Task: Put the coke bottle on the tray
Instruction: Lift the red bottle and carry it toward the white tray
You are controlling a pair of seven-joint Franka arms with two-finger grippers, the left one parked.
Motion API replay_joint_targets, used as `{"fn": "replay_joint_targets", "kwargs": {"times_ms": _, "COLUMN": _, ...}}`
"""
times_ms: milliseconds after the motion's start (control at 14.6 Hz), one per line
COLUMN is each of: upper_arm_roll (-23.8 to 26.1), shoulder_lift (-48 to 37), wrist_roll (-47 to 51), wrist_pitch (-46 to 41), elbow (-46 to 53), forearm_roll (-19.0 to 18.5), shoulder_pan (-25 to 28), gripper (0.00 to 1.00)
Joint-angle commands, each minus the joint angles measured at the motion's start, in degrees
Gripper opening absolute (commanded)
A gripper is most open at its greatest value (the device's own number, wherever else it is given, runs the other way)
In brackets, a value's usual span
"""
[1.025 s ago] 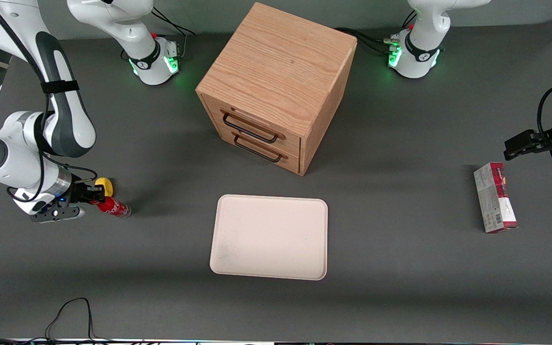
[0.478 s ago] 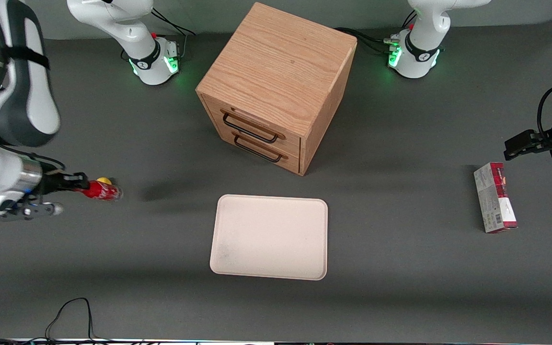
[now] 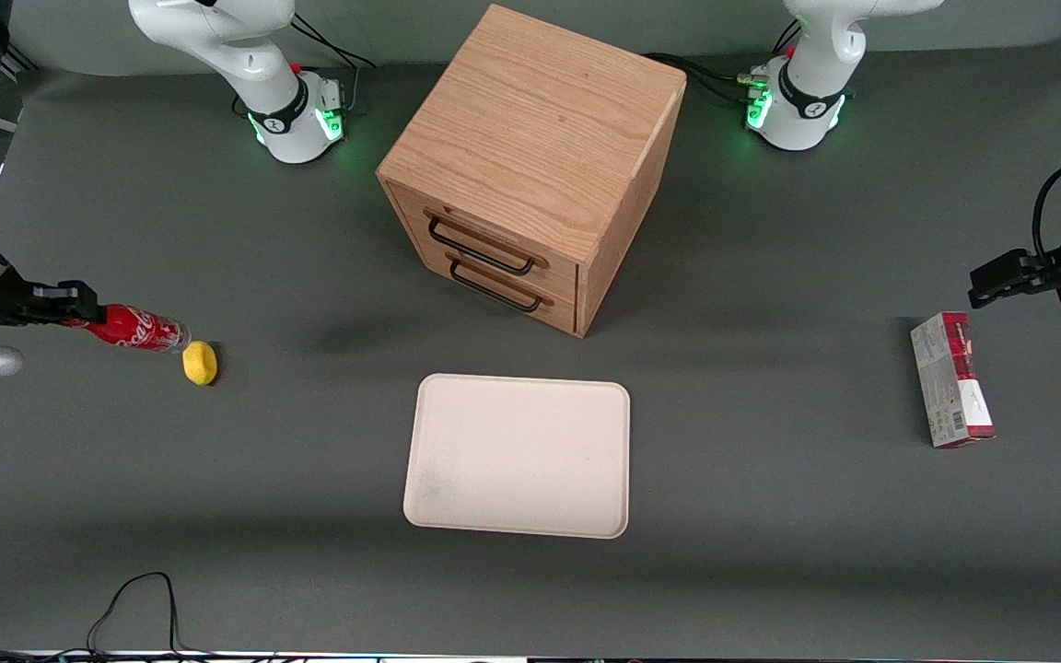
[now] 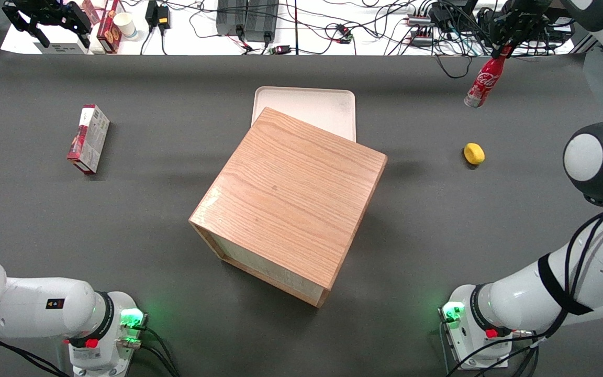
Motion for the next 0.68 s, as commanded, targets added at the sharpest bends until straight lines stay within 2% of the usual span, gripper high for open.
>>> {"fn": "replay_joint_targets", "kwargs": {"times_ms": 0, "upper_arm_roll": 0.7, "shoulder_lift": 8.6, "wrist_roll": 8.3, "wrist_pitch": -3.1, "elbow": 11.3, "forearm_roll": -0.2, "shoulder_pan": 2.0, "gripper": 0.0}}
{"fn": "replay_joint_targets", "kwargs": {"times_ms": 137, "upper_arm_roll": 3.6, "shoulder_lift": 17.8, "wrist_roll": 16.7, "wrist_pitch": -5.1, "elbow": 21.5, "forearm_roll": -0.2, "shoulder_pan": 3.2, "gripper": 0.0}}
{"fn": "replay_joint_targets", "kwargs": {"times_ms": 205, "upper_arm_roll": 6.7, "shoulder_lift": 21.5, "wrist_roll": 22.4, "wrist_pitch": -4.4, "elbow": 24.7, "forearm_roll": -0.2, "shoulder_pan": 3.4, "gripper": 0.0}}
{"fn": "replay_joint_targets", "kwargs": {"times_ms": 410, "upper_arm_roll": 13.0, "shoulder_lift": 26.7, "wrist_roll": 37.2, "wrist_pitch": 5.7, "elbow": 27.8, "forearm_roll": -0.4, "shoulder_pan": 4.3, "gripper": 0.0}}
{"fn": "replay_joint_targets", "kwargs": {"times_ms": 615, "upper_arm_roll": 13.0, "shoulder_lift": 31.5, "wrist_roll": 47.4, "wrist_pitch": 17.2, "elbow": 28.0, "forearm_roll": -1.0, "shoulder_pan": 8.6, "gripper": 0.0}}
